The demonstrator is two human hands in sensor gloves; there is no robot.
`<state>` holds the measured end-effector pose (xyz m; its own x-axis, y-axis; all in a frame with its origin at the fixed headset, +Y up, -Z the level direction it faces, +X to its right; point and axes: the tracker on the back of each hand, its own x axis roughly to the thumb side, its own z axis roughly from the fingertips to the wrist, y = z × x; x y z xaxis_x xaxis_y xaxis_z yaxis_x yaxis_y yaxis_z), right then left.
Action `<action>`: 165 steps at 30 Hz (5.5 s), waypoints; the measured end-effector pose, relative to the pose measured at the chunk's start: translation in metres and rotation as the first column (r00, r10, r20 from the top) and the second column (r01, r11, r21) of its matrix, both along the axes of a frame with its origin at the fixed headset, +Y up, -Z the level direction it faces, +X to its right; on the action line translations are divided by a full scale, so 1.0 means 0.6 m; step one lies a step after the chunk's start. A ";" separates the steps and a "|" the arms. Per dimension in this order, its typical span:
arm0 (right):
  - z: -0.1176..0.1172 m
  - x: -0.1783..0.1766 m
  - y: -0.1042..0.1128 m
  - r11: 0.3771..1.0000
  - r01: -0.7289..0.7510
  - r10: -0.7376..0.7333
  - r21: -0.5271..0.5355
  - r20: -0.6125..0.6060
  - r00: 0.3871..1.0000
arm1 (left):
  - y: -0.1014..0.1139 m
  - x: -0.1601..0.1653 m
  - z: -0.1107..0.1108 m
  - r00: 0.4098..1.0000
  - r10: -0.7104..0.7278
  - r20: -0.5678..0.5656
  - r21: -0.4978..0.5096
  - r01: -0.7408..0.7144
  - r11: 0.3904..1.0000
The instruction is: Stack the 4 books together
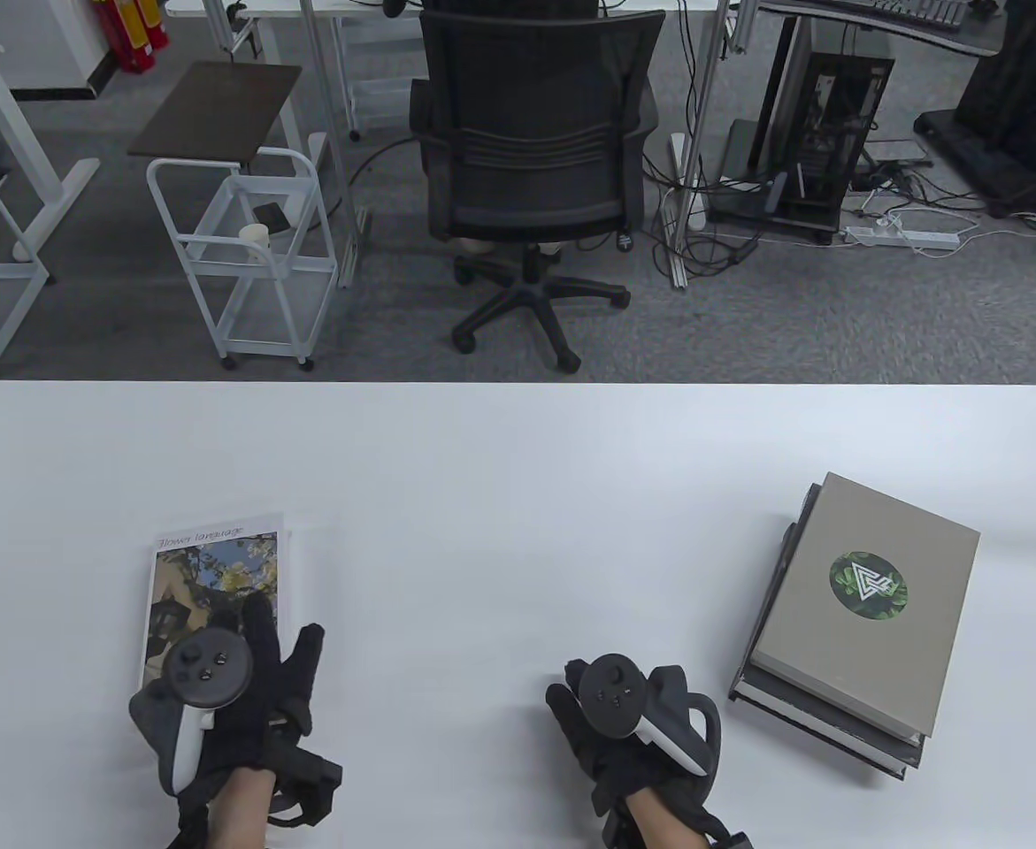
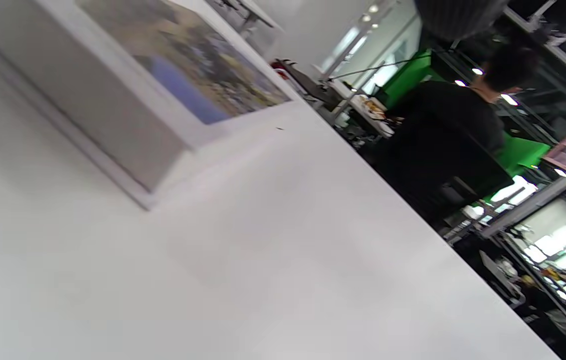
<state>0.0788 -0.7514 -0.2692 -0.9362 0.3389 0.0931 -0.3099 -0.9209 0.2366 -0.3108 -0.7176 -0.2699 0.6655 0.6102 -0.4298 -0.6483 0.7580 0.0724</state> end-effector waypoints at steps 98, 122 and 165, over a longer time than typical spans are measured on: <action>-0.013 0.028 0.004 0.995 0.069 -0.062 -0.067 0.096 0.993 | -0.059 0.378 0.060 0.472 -0.232 0.851 0.028 0.399 0.916; -0.011 0.024 -0.005 0.996 -0.034 0.042 -0.081 0.091 0.995 | -0.055 0.201 -0.021 0.874 -0.063 0.483 -0.060 0.104 0.993; 0.000 0.010 0.013 0.966 0.253 -0.245 -0.059 0.121 0.962 | -0.112 0.222 -0.030 0.795 0.103 0.598 -0.235 0.052 0.970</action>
<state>0.0851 -0.7437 -0.2690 -0.8244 0.5644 -0.0413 -0.5553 -0.7928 0.2512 -0.1776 -0.7851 -0.2878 0.8204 0.5668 -0.0750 -0.5198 0.6848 -0.5107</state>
